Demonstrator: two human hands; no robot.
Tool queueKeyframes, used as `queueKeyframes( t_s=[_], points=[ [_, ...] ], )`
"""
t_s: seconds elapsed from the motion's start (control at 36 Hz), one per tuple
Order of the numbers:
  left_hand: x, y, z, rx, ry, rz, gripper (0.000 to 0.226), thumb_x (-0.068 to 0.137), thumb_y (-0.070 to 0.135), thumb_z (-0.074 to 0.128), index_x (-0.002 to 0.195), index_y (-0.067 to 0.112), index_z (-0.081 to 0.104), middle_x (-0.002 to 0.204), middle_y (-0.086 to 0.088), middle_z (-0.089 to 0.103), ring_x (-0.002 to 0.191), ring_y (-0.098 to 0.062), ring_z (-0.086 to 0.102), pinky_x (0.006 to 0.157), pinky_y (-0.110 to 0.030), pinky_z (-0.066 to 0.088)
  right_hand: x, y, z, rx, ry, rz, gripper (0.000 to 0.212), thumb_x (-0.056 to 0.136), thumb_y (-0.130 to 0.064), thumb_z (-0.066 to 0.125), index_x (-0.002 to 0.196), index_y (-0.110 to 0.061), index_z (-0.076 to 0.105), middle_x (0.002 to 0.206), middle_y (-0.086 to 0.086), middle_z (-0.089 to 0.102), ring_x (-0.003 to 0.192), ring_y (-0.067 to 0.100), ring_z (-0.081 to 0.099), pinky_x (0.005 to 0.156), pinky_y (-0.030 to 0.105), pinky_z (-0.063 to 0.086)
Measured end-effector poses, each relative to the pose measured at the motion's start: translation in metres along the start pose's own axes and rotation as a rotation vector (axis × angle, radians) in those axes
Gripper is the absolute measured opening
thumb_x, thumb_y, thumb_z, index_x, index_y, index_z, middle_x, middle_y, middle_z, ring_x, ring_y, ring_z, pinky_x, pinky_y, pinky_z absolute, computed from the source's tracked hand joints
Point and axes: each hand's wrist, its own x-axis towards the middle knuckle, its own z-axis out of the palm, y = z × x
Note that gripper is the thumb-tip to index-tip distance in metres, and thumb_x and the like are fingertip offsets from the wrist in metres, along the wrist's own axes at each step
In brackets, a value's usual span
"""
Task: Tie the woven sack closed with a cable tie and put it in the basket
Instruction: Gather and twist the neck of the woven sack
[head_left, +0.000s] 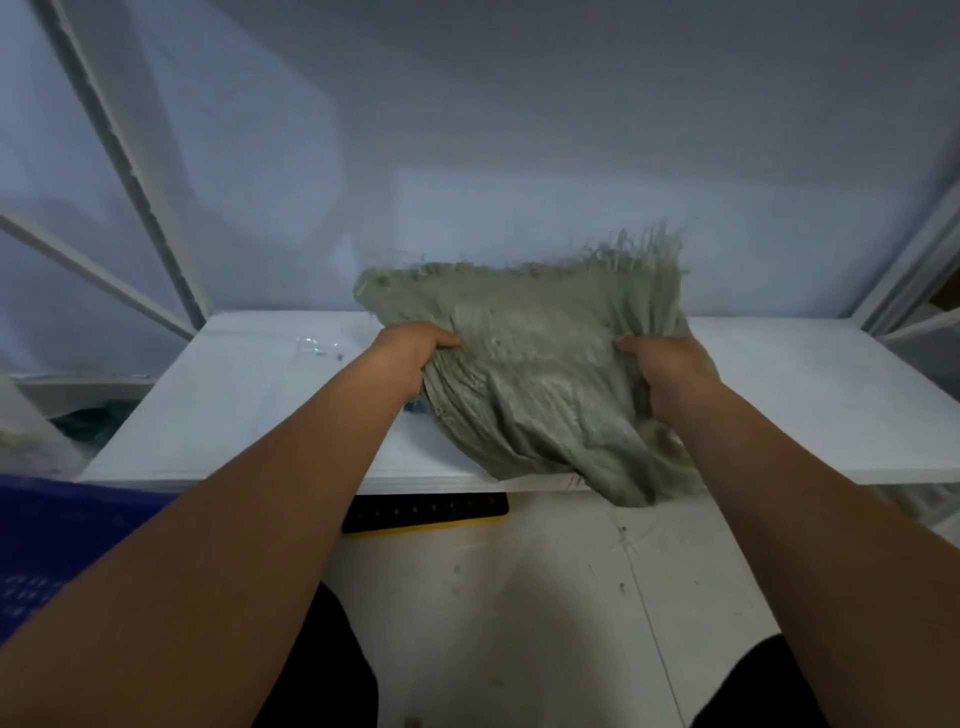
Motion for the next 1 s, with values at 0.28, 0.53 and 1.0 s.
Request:
queueKeyframes(
  t_s=[0.28, 0.53, 1.0],
  points=[
    [-0.002, 0.001, -0.004, -0.321, -0.04, 0.004, 0.013, 0.089, 0.003, 0.061, 0.101, -0.001, 0.064, 0.099, -0.018, 0.069, 0.083, -0.03, 0.066, 0.07, -0.039, 0.058, 0.011, -0.003, -0.003, 0.124, 0.075, -0.125, 0.043, 0.084, 0.017, 0.046, 0.112, -0.008, 0.067, 0.097, 0.008, 0.066, 0.092, 0.028, 0.064, 0.084, 0.036, 0.057],
    [-0.002, 0.0, 0.007, -0.221, 0.023, 0.051, 0.038, 0.087, -0.005, 0.062, 0.125, -0.006, 0.057, 0.113, -0.02, 0.065, 0.092, -0.031, 0.066, 0.07, -0.037, 0.058, 0.018, -0.006, -0.004, 0.143, 0.066, -0.014, 0.04, 0.089, 0.002, 0.061, 0.127, -0.008, 0.061, 0.115, 0.009, 0.064, 0.105, 0.03, 0.062, 0.098, 0.044, 0.053],
    [-0.016, 0.006, 0.025, -0.137, 0.031, 0.114, 0.047, 0.081, -0.005, 0.065, 0.127, -0.001, 0.053, 0.111, -0.019, 0.067, 0.087, -0.031, 0.069, 0.047, -0.033, 0.058, 0.005, -0.021, 0.024, -0.011, 0.091, -0.025, 0.041, 0.098, -0.015, 0.057, 0.137, -0.004, 0.056, 0.125, 0.005, 0.063, 0.12, 0.033, 0.061, 0.093, 0.033, 0.053]
  ],
)
